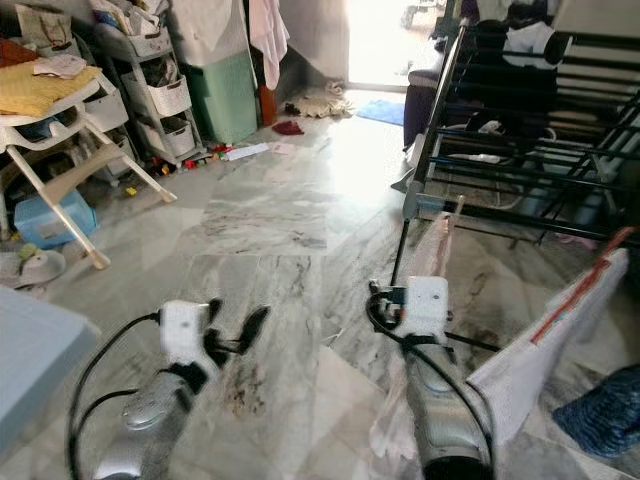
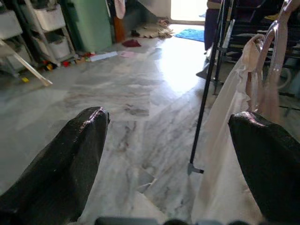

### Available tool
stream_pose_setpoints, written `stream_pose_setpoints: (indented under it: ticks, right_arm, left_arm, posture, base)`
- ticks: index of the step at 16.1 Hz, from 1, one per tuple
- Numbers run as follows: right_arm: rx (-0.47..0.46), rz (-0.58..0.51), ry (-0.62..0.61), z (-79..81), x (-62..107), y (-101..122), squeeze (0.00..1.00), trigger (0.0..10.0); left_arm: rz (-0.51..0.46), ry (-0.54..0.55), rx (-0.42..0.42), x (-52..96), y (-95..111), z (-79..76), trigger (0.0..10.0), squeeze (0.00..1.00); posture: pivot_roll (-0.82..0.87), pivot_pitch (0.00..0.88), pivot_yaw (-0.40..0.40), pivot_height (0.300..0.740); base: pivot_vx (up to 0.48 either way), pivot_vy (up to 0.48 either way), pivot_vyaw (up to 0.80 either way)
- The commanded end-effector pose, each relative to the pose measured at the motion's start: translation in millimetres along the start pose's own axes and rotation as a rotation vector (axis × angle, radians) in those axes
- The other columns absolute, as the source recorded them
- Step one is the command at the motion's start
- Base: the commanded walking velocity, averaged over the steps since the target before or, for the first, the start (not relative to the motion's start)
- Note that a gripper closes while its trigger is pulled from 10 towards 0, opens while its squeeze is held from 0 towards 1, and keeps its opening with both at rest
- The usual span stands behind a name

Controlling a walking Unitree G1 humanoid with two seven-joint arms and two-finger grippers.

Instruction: Hang hanger

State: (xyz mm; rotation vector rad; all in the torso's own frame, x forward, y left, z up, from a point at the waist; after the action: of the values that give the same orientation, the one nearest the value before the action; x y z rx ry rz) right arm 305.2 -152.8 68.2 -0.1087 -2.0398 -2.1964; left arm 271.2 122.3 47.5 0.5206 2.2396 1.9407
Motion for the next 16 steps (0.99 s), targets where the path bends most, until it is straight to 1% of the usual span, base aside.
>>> stream_pose_setpoints:
  ticks: [1, 3, 5, 6, 8, 9, 10, 11, 12, 16]
  right_arm:
    - [0.031, -0.031, 0.000, -0.2, -0.9, 9.1, 0.00, 10.0]
    - [0.056, -0.061, 0.004, 1.1, -1.2, 15.6, 0.00, 10.0]
    - [0.070, -0.080, -0.011, -0.8, 0.6, 18.6, 0.00, 10.0]
    - [0.067, -0.086, -0.046, -7.3, 5.2, 18.7, 0.00, 10.0]
    - [0.069, -0.089, -0.079, -13.0, 9.7, 18.4, 0.00, 10.0]
    - [0.071, -0.090, -0.095, -15.5, 11.5, 18.3, 0.00, 10.0]
    - [0.072, -0.091, -0.142, -21.7, 17.7, 17.7, 0.00, 10.0]
    - [0.076, -0.087, -0.165, -24.4, 20.6, 17.1, 0.00, 10.0]
    - [0.068, -0.078, -0.167, -24.2, 21.1, 16.2, 0.00, 10.0]
    - [0.068, -0.072, -0.173, -25.0, 23.1, 15.4, 0.00, 10.0]
  left_arm:
    - [-0.013, -0.011, 0.006, -1.6, 5.1, -2.3, 10.0, 0.00]
    - [-0.031, -0.006, 0.028, -3.7, 11.9, -2.9, 10.0, 0.00]
    - [-0.047, 0.006, 0.031, -3.6, 19.3, -1.0, 10.0, 0.00]
    - [-0.032, 0.001, 0.022, 2.8, 18.2, 2.3, 10.0, 0.00]
    - [-0.025, 0.005, 0.004, 8.9, 15.3, 4.8, 10.0, 0.00]
    - [-0.016, 0.000, 0.012, 11.2, 13.6, 5.2, 10.0, 0.00]
    - [0.007, -0.056, 0.001, 16.6, 11.5, 0.6, 10.0, 0.00]
    - [0.011, -0.080, -0.005, 17.7, 12.3, -2.2, 10.0, 0.00]
    - [0.013, -0.088, -0.003, 18.0, 13.6, -3.1, 10.0, 0.00]
    - [0.019, -0.104, 0.009, 17.8, 16.2, -3.3, 10.0, 0.00]
  posture:
    - [-0.07, 0.000, 0.032, 0.740]
    - [-0.08, 0.000, 0.036, 0.740]
    - [-0.09, 0.000, 0.039, 0.740]
    - [-0.09, 0.000, 0.045, 0.740]
    - [-0.10, 0.000, 0.052, 0.740]
    - [-0.10, 0.000, 0.052, 0.740]
    - [-0.11, 0.000, 0.059, 0.740]
    - [-0.11, 0.000, 0.061, 0.740]
    - [-0.11, 0.000, 0.061, 0.740]
    - [-0.12, 0.000, 0.067, 0.740]
  base:
    - [0.000, 0.000, -0.74]
    - [0.000, 0.000, -0.57]
    - [0.000, 0.000, 0.00]
    - [0.000, 0.000, 0.00]
    - [0.000, 0.000, 0.00]
    - [0.000, 0.000, 0.00]
    - [0.000, 0.000, 0.00]
    - [0.000, 0.000, 0.00]
    - [0.000, 0.000, -0.42]
    - [0.000, 0.000, -0.75]
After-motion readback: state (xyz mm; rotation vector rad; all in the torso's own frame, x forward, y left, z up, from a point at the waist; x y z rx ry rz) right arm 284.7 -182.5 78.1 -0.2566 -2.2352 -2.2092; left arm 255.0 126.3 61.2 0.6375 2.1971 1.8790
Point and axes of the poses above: a point about 5 cm out from each wrist's last joint towards the gripper, its own x axis pointing back from the gripper into the wrist, its own y axis along the axis of the wrist's last joint, z = x × y, the point moved 1 cm from there along -x, pointing out of the wrist towards the gripper, and after that the axes turned 3 degrees about -x, right-handed, at the moved point
